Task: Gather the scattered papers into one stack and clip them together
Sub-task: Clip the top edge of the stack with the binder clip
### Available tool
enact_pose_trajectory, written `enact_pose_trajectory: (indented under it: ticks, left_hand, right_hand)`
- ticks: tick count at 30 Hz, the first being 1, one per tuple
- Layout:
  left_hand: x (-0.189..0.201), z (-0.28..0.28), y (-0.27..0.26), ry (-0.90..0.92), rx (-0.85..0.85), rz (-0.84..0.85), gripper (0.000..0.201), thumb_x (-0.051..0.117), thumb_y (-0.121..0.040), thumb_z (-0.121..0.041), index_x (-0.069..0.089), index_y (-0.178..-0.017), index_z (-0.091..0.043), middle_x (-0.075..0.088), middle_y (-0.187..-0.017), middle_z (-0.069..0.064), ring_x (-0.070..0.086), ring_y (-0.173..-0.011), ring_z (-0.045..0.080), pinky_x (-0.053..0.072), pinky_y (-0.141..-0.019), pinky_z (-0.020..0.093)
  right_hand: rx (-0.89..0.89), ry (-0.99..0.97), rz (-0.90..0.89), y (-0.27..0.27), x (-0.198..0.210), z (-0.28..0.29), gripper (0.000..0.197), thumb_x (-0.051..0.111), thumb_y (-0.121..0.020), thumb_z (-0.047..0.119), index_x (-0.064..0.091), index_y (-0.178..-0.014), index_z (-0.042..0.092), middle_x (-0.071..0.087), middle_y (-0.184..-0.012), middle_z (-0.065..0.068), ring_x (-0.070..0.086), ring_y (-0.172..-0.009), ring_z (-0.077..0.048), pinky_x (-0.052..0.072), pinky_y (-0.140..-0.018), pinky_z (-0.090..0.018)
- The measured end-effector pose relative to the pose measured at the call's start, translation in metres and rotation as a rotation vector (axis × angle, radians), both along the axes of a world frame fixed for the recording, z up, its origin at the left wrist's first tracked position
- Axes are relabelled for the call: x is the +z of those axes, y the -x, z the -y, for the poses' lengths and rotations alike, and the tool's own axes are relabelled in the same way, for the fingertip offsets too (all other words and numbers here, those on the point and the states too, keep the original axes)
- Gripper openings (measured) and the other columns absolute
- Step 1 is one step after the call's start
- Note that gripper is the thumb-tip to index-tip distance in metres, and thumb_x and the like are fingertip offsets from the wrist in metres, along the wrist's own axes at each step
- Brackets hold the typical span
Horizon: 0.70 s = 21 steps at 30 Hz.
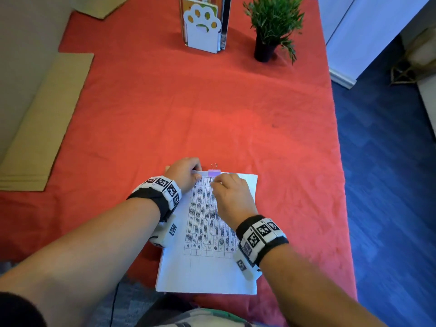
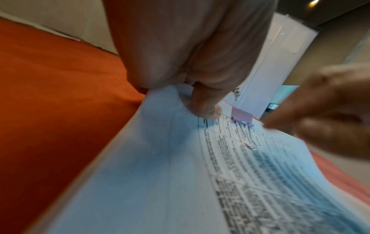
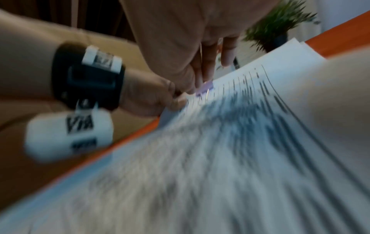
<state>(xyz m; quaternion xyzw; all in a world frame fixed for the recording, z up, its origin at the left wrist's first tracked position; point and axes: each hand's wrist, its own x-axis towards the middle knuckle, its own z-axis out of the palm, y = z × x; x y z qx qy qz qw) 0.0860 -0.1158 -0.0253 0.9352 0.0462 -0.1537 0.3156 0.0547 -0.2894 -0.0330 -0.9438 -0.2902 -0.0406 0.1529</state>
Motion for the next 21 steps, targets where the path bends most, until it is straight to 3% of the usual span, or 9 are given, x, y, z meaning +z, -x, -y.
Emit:
enact_pose_trajectory:
  ticks: [2, 4, 7, 10, 12, 15, 18, 21]
  left_hand:
    - [0.006, 0.000, 0.005, 0.001, -0.023, 0.068, 0.035, 0.064, -0.079, -0.015, 0.041, -0.061, -0.033, 0.047, -0.070, -0.013, 0.050, -0.078, 0.021, 0.044, -0.084, 0.043]
    - [0.015, 0.003, 0.010, -0.013, -0.038, 0.142, 0.036, 0.065, -0.078, -0.016, 0.040, -0.061, -0.034, 0.046, -0.070, -0.012, 0.050, -0.080, 0.022, 0.044, -0.081, 0.042]
    - [0.030, 0.008, 0.018, -0.037, -0.027, 0.225, 0.023, 0.064, -0.080, -0.016, 0.048, -0.071, -0.029, 0.049, -0.075, -0.010, 0.048, -0.085, 0.020, 0.032, -0.076, 0.035]
    - [0.044, 0.008, 0.021, -0.059, -0.029, 0.238, 0.011, 0.062, -0.082, -0.018, 0.053, -0.078, -0.023, 0.052, -0.078, -0.008, 0.049, -0.087, 0.020, 0.029, -0.077, 0.034]
    - [0.052, 0.002, 0.018, -0.066, -0.030, 0.197, 0.009, 0.060, -0.084, -0.021, 0.053, -0.079, -0.023, 0.053, -0.075, -0.010, 0.052, -0.084, 0.020, 0.035, -0.084, 0.037]
    - [0.060, -0.009, 0.016, -0.066, -0.037, 0.129, 0.011, 0.058, -0.087, -0.022, 0.052, -0.078, -0.024, 0.053, -0.067, -0.011, 0.053, -0.073, 0.018, 0.036, -0.088, 0.037]
    - [0.063, -0.016, 0.015, -0.011, -0.031, 0.069, 0.010, 0.058, -0.087, -0.020, 0.054, -0.078, -0.022, 0.056, -0.063, -0.010, 0.051, -0.063, 0.011, 0.038, -0.087, 0.039]
    - [0.067, -0.021, 0.012, 0.104, -0.006, 0.048, 0.018, 0.058, -0.084, -0.013, 0.052, -0.071, -0.024, 0.059, -0.066, -0.005, 0.051, -0.064, 0.016, 0.040, -0.074, 0.035]
  right_hand:
    - [-0.051, -0.019, 0.025, -0.008, 0.017, -0.002, 0.040, 0.069, -0.073, 0.012, 0.062, -0.112, 0.014, 0.064, -0.110, -0.001, 0.056, -0.096, -0.025, 0.046, -0.077, -0.034]
    - [-0.065, 0.026, 0.011, -0.016, 0.034, -0.002, 0.052, 0.068, -0.076, 0.019, 0.054, -0.126, 0.016, 0.065, -0.111, -0.001, 0.058, -0.105, -0.027, 0.045, -0.087, -0.039]
    - [-0.058, 0.096, -0.171, -0.023, 0.052, -0.002, 0.064, 0.057, -0.087, 0.030, 0.029, -0.144, 0.023, 0.067, -0.110, 0.001, 0.052, -0.116, -0.024, 0.027, -0.106, -0.046]
    - [-0.098, 0.106, -0.217, -0.023, 0.063, 0.003, 0.070, 0.052, -0.090, 0.038, 0.014, -0.148, 0.028, 0.065, -0.115, 0.005, 0.044, -0.124, -0.020, 0.006, -0.115, -0.055]
    - [-0.158, 0.090, -0.192, -0.023, 0.065, 0.010, 0.070, 0.053, -0.089, 0.039, 0.014, -0.148, 0.030, 0.058, -0.124, 0.007, 0.038, -0.129, -0.019, 0.002, -0.114, -0.061]
    - [-0.268, -0.061, -0.265, -0.026, 0.064, 0.026, 0.074, 0.056, -0.089, 0.034, 0.013, -0.149, 0.030, 0.045, -0.134, 0.002, 0.039, -0.128, -0.020, 0.018, -0.115, -0.055]
    - [-0.323, -0.563, -0.525, -0.025, 0.060, 0.042, 0.077, 0.058, -0.089, 0.013, 0.012, -0.148, 0.030, 0.047, -0.133, -0.003, 0.050, -0.118, -0.017, 0.040, -0.105, -0.036]
    - [-0.396, -0.727, -0.671, -0.019, 0.045, 0.050, 0.065, 0.056, -0.087, 0.017, 0.022, -0.139, 0.036, 0.052, -0.124, 0.003, 0.053, -0.111, -0.015, 0.042, -0.103, -0.036]
